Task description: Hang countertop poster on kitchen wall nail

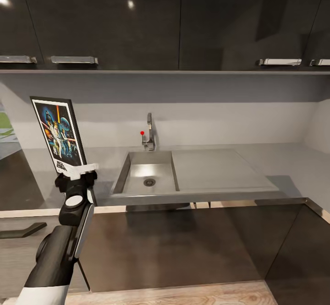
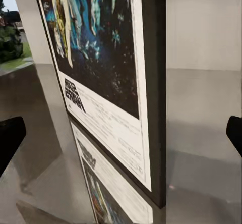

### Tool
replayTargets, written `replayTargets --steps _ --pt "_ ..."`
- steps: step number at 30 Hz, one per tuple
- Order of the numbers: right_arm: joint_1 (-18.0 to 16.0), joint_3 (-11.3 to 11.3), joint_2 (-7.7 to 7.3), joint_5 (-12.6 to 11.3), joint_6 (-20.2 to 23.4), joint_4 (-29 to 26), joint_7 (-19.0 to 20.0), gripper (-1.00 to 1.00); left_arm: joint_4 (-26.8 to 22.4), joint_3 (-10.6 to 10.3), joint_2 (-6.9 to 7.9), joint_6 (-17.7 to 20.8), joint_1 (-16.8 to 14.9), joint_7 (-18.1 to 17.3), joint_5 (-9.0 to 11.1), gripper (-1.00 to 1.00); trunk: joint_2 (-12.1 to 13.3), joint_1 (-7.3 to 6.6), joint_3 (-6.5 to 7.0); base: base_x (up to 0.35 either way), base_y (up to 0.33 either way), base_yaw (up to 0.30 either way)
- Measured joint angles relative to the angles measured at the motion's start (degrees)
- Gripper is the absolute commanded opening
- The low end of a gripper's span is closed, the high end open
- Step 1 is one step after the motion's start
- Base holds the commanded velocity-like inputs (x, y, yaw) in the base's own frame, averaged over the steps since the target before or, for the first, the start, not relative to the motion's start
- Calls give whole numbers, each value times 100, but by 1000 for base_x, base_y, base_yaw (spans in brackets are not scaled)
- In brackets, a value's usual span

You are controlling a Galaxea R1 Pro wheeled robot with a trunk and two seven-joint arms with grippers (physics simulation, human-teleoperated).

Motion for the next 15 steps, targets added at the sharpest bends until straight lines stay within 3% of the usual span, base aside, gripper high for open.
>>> replayTargets --steps 7,15 --pt "0 0 -13 1 3 0 0 100 11 22 16 -316 0 0 -100 100 0 0 0 0 0 0" --pt "0 2 -18 0 2 0 0 100 35 26 33 -372 0 -46 -93 100 0 0 0 0 0 0"
